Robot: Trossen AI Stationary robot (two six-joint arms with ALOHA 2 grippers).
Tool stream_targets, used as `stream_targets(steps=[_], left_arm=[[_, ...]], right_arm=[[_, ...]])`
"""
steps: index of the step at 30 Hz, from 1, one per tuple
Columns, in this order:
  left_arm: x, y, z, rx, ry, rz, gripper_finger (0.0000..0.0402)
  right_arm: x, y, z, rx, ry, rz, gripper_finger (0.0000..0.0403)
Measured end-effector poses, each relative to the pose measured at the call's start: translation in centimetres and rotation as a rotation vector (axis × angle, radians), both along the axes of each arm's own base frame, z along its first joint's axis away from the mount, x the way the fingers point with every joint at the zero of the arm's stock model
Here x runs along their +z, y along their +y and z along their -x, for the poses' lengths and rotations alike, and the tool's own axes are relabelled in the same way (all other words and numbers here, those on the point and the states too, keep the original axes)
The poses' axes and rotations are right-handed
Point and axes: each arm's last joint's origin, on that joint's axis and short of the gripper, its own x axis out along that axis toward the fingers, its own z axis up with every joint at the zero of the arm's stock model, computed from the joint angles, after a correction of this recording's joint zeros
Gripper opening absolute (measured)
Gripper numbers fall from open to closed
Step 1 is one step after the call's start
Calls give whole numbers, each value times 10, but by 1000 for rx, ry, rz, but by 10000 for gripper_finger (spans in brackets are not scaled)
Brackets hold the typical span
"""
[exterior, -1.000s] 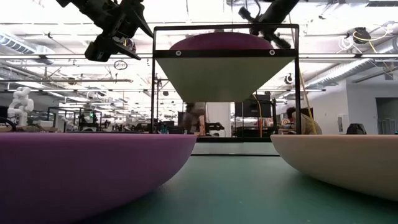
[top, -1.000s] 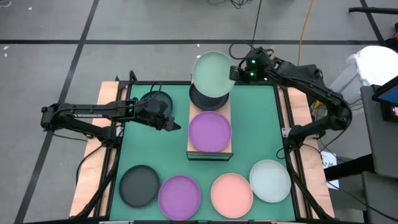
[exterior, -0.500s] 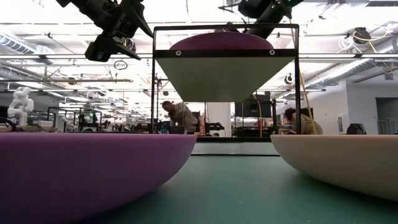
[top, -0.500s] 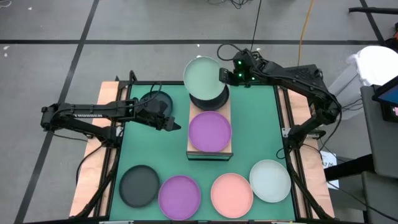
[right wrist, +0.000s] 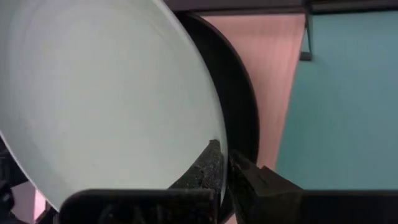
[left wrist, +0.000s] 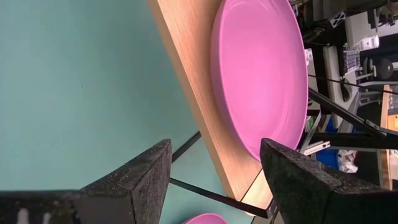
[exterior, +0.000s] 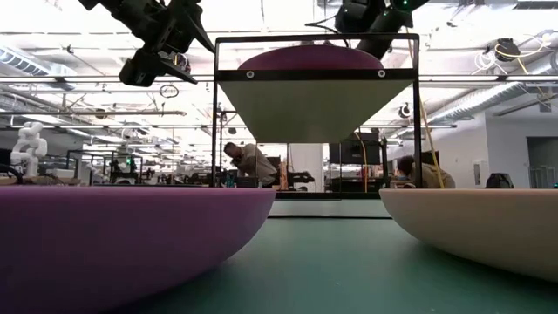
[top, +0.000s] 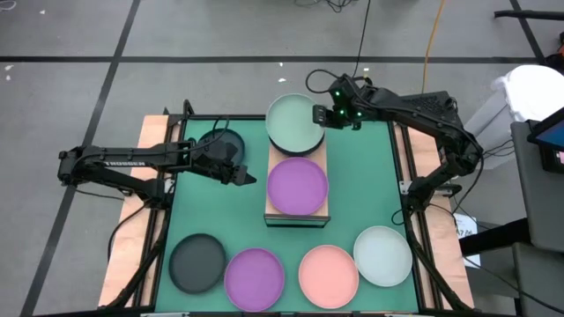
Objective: Place and stack plates onto a shelf
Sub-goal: Stack the light green plate on top of the black plate
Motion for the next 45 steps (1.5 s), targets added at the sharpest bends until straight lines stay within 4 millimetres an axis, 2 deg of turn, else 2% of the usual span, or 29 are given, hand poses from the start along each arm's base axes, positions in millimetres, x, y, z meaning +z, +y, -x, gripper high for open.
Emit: stream_targets(steps=[8,14,25,39,45], left_arm=[[0,0,0,1,0,1,250],[0,0,0,2,0,4,250],[0,0,0,2,0,4,250],[0,0,0,7,0,10,250],[0,0,0,10,1,12,250]], right_arm=[[-21,2,0,5,3,-68,1],[-27,3,1,-7,6,-87,7],[-24,3,1,-25,-22,-79,9],[-15,11,15,-28,28,-78,10],[-15,11,15,-23,35,-74,49]])
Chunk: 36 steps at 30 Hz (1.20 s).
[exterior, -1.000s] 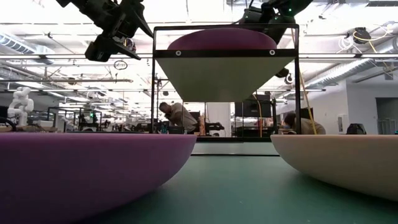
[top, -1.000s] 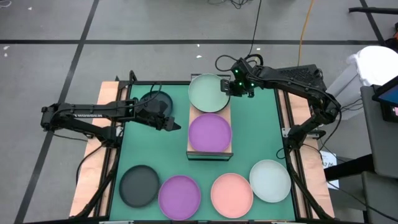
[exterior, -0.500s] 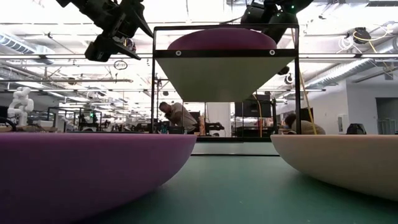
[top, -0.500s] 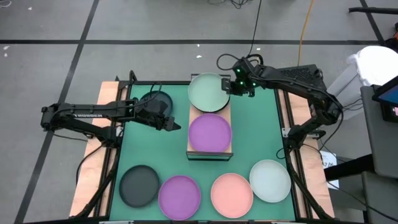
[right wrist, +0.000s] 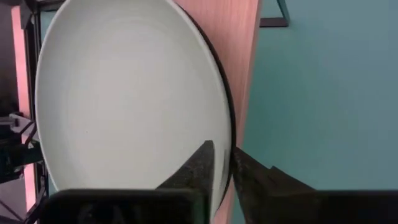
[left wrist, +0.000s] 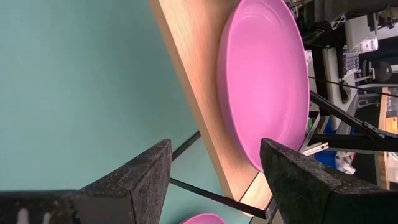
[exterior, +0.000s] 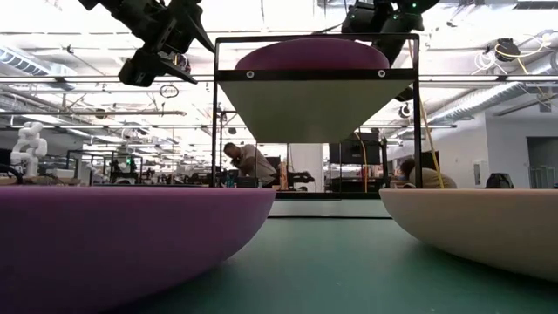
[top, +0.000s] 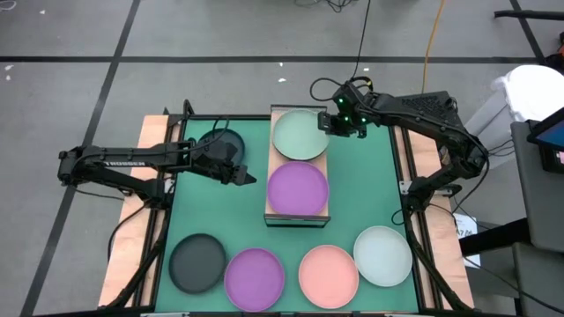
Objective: Place and stack plates onto a shelf
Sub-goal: Stack the light green plate on top of the black plate
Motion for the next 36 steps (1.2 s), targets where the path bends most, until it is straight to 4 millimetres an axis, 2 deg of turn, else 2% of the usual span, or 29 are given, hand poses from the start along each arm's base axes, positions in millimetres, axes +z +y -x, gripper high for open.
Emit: stream_targets(steps=[4,8,14,19,25,30,36], left_arm=[[0,0,0,5,0,7,250],[0,-1,0,6,1,15,250],[0,-9,-1,-23,1,22,250],[0,-13,-1,-33,2,18,250],[0,-13,-1,-41,1,3,250],[0,-13,-1,-39,1,5,250],[0,-13,-1,-33,2,13,250]], right_arm=[[1,0,1,-10,10,22,93],[12,4,7,23,-22,78,129],[31,16,23,69,-35,152,147],[43,31,25,264,-44,283,128],[45,54,15,687,-121,376,76],[24,70,9,931,-141,386,10],[-11,80,1,1105,-146,502,2]])
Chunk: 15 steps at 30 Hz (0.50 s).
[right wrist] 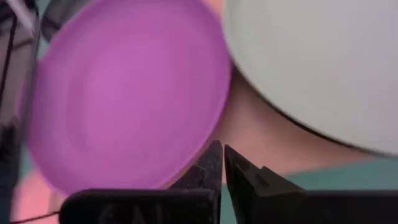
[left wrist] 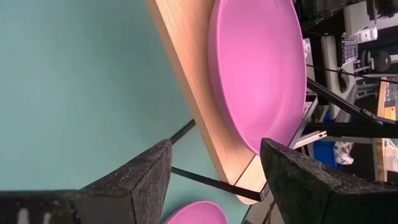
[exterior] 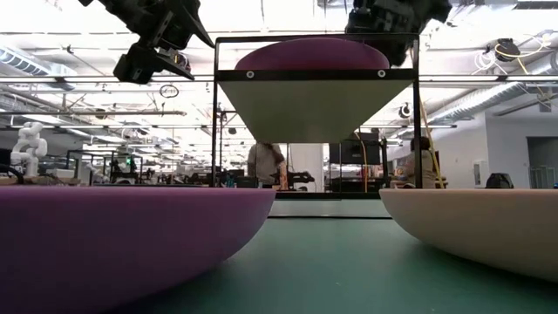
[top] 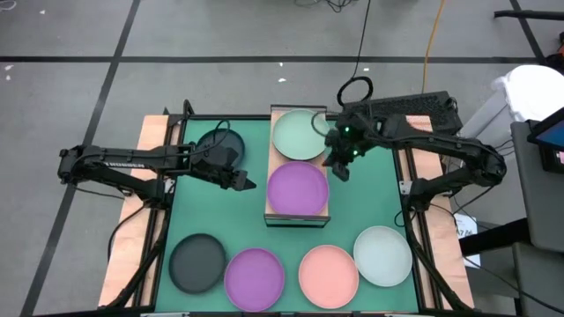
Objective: Place and stack plates onto a shelf
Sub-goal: Stack the light green plate on top of the black plate
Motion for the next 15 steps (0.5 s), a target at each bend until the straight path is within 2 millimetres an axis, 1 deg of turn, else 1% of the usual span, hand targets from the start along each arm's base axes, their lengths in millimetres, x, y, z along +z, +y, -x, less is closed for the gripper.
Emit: stream_targets(steps=[3,6,9,15], left_arm=[[0,0,0,4,1,6,250],[0,-2,0,3,2,15,250],[0,-4,0,-2,2,20,250],[0,-5,0,-5,2,23,250]], right_arm=[[-13,1,-5,33,-66,46,2],[-20,0,-7,12,-100,71,1],[-22,-1,-7,-21,-99,75,1],[-22,-1,-8,-8,-110,105,0]])
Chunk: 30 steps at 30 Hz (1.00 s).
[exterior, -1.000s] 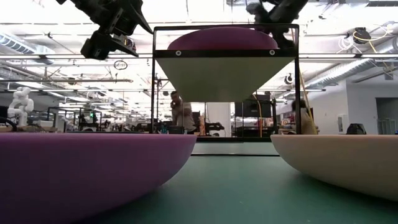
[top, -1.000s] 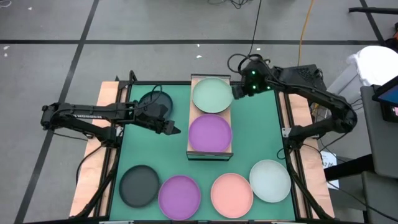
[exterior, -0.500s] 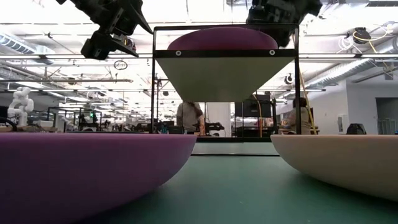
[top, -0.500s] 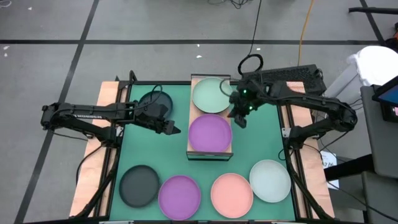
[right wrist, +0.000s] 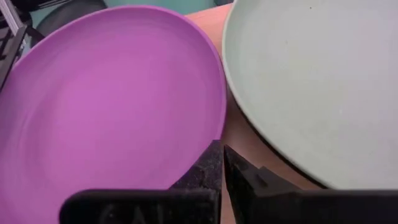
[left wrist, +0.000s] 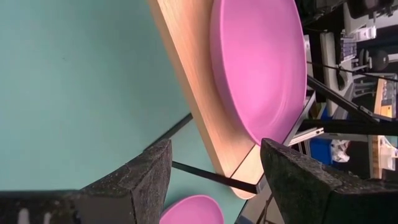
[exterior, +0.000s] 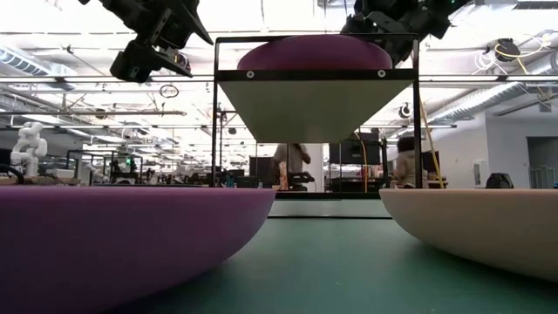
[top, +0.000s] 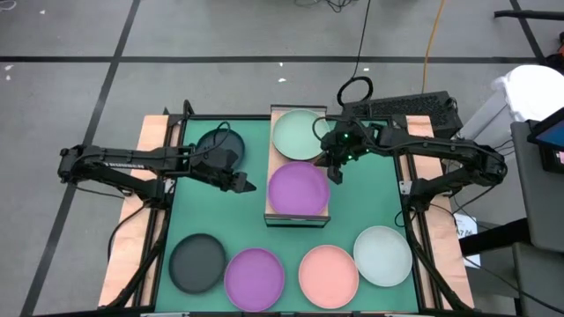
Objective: Place and stack plates onto a shelf
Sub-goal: Stack the light green plate on top of the black plate
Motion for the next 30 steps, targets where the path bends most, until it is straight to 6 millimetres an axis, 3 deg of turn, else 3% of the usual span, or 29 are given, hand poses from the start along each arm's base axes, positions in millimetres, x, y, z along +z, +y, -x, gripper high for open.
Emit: stream_targets(steps=[19,30], left_arm=[[0,0,0,4,0,-4,250],[0,1,0,23,2,0,250]], right_arm=[[1,-4,-2,-57,-2,102,0],[6,-3,0,-90,-32,70,0]])
